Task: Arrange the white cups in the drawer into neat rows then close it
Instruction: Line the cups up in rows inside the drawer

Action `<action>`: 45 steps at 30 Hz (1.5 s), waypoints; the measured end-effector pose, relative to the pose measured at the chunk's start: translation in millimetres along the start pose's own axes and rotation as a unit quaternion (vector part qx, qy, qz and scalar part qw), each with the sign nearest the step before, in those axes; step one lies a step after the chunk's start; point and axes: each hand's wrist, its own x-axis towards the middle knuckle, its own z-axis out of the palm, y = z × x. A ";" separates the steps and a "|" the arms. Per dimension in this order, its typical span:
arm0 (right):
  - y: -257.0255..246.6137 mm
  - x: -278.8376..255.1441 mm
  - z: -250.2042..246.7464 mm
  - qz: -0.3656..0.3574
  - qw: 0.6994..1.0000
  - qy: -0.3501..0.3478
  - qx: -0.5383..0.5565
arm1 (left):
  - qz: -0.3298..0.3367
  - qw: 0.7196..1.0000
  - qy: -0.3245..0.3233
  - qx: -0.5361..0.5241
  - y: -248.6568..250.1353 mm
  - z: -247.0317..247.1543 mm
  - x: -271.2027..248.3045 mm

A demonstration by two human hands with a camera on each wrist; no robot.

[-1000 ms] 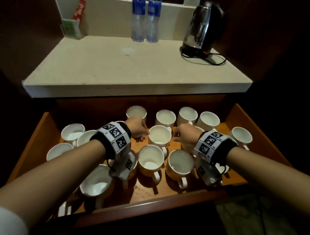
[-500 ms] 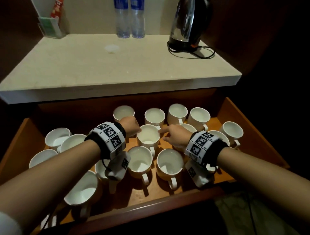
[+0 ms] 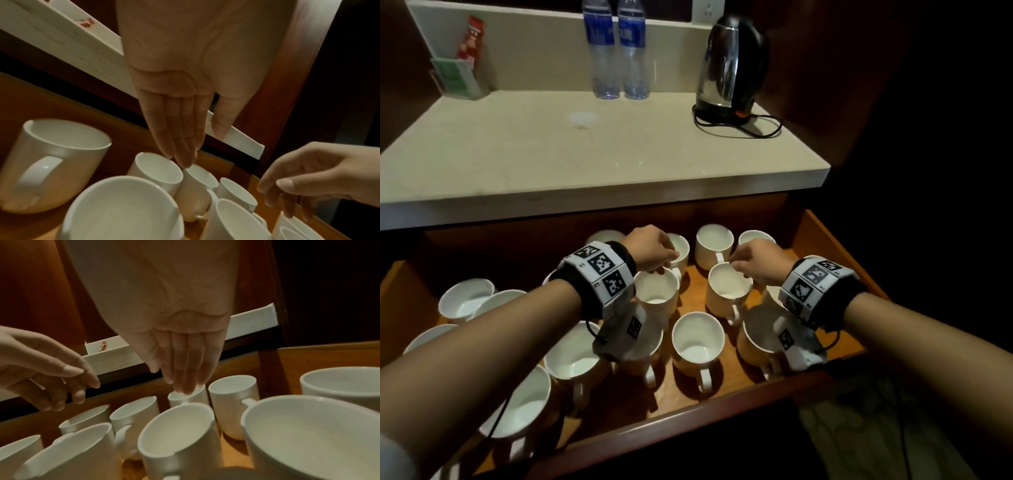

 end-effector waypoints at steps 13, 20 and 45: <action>-71.1 17.0 -6.9 -0.133 0.991 -0.032 0.002 | -0.038 0.994 0.095 -0.039 -12.2 -53.3 -38.2; -154.1 29.8 17.1 -0.255 0.964 -0.070 -0.012 | -0.143 0.966 0.209 -0.061 -78.1 -100.5 -94.8; -298.4 64.0 135.5 -0.151 0.960 -0.140 -0.189 | -0.165 0.975 0.100 -0.113 -245.5 -159.7 -92.7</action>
